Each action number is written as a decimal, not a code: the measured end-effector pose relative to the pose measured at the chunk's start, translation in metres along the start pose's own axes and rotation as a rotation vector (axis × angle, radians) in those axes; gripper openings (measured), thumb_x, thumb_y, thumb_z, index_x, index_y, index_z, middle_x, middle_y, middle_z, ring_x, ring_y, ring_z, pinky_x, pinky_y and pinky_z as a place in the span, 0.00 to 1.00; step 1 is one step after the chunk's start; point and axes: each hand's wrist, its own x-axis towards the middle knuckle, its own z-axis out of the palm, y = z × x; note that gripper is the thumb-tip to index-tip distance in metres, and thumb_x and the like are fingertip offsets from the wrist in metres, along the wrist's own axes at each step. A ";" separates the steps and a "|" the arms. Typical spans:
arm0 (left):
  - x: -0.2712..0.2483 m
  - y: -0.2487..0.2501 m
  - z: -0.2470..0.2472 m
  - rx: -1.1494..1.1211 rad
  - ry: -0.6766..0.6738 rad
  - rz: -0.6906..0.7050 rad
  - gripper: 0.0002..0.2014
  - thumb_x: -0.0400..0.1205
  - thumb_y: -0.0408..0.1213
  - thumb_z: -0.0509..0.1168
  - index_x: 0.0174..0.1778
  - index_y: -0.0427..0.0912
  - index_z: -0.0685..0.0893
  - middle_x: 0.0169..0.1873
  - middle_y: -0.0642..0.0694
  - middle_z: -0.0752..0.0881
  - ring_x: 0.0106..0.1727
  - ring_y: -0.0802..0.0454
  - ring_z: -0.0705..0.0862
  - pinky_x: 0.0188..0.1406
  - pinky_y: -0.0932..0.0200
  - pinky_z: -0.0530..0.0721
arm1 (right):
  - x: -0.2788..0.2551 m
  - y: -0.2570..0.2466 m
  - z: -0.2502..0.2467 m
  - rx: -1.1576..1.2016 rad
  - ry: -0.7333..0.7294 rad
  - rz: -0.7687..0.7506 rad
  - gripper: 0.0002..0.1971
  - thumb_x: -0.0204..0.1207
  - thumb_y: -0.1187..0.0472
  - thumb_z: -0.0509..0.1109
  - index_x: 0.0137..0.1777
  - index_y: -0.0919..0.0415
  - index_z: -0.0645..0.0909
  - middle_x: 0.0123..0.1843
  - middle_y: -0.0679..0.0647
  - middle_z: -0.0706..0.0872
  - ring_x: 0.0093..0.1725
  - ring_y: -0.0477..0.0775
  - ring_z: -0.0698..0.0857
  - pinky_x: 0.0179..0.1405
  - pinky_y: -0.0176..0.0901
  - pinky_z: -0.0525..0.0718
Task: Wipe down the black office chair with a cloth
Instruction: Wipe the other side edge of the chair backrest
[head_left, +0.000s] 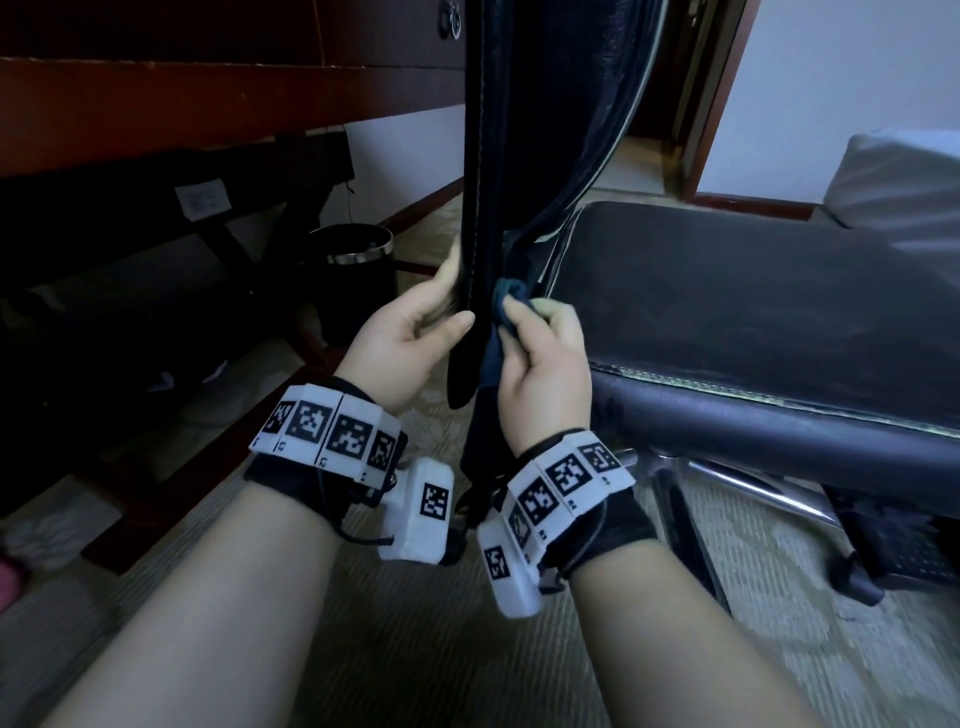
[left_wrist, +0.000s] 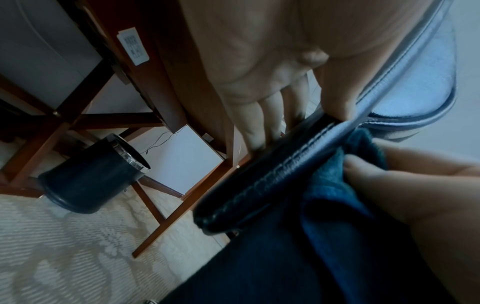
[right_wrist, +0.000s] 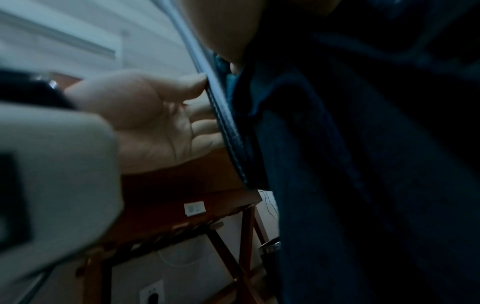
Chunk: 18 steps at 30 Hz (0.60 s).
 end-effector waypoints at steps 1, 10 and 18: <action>0.000 0.000 0.000 0.001 0.000 0.001 0.29 0.84 0.27 0.57 0.74 0.61 0.59 0.70 0.62 0.72 0.71 0.71 0.71 0.75 0.57 0.69 | 0.000 -0.001 -0.002 -0.004 -0.042 0.022 0.13 0.74 0.72 0.64 0.56 0.68 0.85 0.52 0.65 0.82 0.51 0.49 0.77 0.50 0.18 0.66; 0.002 -0.002 0.001 0.019 0.002 0.006 0.28 0.85 0.29 0.56 0.77 0.60 0.59 0.74 0.59 0.70 0.73 0.69 0.69 0.77 0.51 0.66 | 0.039 -0.020 -0.036 -0.038 -0.030 -0.055 0.14 0.75 0.69 0.63 0.57 0.66 0.84 0.54 0.62 0.81 0.52 0.48 0.76 0.49 0.16 0.65; 0.001 -0.004 0.000 0.027 -0.001 -0.010 0.29 0.83 0.34 0.58 0.78 0.60 0.59 0.74 0.59 0.70 0.74 0.66 0.68 0.77 0.48 0.66 | 0.004 -0.001 -0.004 -0.010 -0.060 -0.039 0.12 0.73 0.70 0.64 0.54 0.69 0.84 0.53 0.65 0.81 0.50 0.49 0.77 0.48 0.20 0.68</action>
